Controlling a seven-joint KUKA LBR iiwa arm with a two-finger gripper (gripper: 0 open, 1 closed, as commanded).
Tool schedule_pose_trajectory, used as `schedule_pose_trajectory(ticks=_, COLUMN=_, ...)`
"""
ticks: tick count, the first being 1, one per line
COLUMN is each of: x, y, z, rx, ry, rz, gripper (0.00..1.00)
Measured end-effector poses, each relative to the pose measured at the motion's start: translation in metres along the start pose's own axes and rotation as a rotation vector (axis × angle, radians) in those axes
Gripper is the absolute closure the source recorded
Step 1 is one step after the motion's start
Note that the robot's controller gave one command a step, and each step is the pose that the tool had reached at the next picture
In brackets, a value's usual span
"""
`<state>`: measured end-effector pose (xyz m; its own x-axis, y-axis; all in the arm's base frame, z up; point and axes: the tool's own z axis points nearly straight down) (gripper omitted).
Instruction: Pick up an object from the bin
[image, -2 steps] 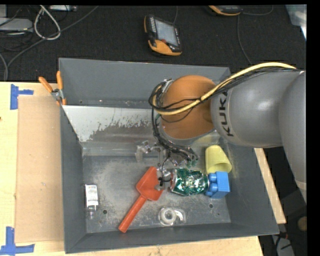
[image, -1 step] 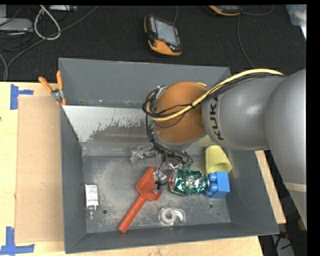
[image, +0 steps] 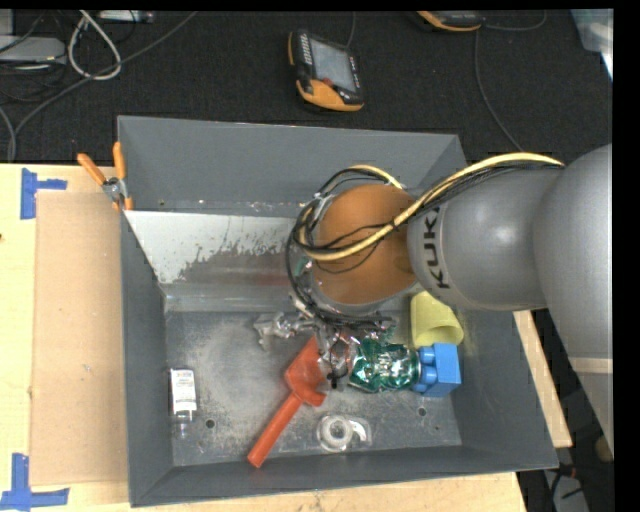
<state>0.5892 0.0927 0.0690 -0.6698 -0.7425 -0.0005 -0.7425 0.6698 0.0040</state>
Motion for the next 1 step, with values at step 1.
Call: schedule_pose_trajectory(ticks=1, x=-0.0089, y=0.0026, z=-0.0013, rx=-0.002, ry=0.001, rz=0.001, gripper=1.0)
